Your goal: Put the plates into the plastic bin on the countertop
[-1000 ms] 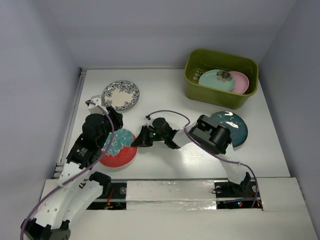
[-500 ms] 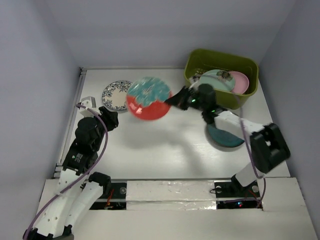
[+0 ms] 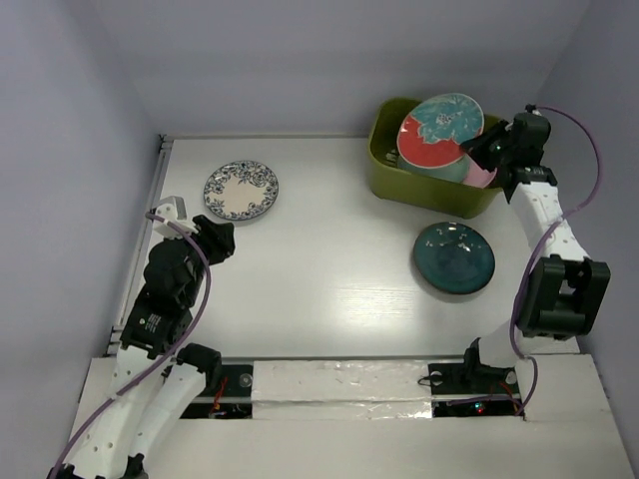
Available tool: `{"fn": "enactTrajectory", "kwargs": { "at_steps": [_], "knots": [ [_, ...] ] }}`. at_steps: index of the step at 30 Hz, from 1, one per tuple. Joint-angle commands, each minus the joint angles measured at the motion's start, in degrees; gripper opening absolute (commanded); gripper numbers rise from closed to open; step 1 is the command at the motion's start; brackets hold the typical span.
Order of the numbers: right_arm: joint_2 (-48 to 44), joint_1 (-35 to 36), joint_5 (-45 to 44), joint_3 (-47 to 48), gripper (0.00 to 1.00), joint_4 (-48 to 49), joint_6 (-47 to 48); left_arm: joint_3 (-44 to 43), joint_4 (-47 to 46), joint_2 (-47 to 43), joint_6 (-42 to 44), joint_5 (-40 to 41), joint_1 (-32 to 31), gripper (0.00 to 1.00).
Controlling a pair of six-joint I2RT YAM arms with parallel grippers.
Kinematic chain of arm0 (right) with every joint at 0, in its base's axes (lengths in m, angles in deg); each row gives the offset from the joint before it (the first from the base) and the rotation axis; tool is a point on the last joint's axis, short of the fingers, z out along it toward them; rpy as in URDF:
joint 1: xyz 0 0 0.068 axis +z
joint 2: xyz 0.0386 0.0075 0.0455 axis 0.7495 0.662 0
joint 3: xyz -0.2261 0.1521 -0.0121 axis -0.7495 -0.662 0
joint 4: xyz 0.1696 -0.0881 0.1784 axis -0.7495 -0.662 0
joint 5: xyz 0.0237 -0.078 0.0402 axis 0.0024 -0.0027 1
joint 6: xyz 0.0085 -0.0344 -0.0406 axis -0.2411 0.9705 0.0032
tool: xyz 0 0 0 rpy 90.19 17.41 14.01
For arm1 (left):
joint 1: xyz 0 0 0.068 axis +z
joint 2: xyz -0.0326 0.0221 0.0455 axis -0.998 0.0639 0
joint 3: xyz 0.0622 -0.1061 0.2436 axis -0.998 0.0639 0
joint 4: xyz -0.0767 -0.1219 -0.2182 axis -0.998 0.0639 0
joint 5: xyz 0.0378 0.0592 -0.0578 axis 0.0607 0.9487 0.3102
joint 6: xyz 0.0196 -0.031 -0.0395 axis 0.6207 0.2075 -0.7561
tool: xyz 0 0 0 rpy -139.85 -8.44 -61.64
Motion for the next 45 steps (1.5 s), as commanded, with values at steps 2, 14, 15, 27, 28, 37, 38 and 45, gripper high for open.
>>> {"fn": "enactTrajectory", "kwargs": {
  "at_steps": [2,14,15,27,28,37,38,45],
  "knots": [
    [3.4,-3.1,2.7,8.9,0.0,-2.2,3.0,0.0,-1.9,-0.8,-0.1,0.0,-0.2,0.39],
    [16.4,-6.5,8.4,16.0,0.06,-5.1,2.5,-0.1,-1.3,1.1,0.1,0.1,-0.2,0.4],
    [17.8,-6.5,8.6,16.2,0.09,-5.5,2.5,-0.1,-1.2,1.4,0.1,-0.1,-0.2,0.4],
    [12.0,-6.5,-6.4,10.8,0.96,-8.6,5.6,-3.4,0.0,8.8,-0.3,-2.9,-0.2,0.47],
    [10.8,-6.5,-7.3,9.9,1.0,-8.1,6.0,-3.6,0.1,10.0,-0.5,-3.2,-0.2,0.47],
    [0.1,-6.5,-5.5,3.3,0.93,-3.8,5.4,-4.1,-5.0,15.6,-5.8,-4.1,-0.2,0.53],
    [-1.1,-6.5,-5.3,1.6,0.88,-2.2,4.8,-4.0,-5.6,16.4,-6.2,-4.0,-0.2,0.51],
    [-9.7,-6.0,-2.7,-8.5,0.03,5.2,1.4,-2.8,-13.5,20.9,-8.7,-3.5,-0.2,0.15]
  ]
}}
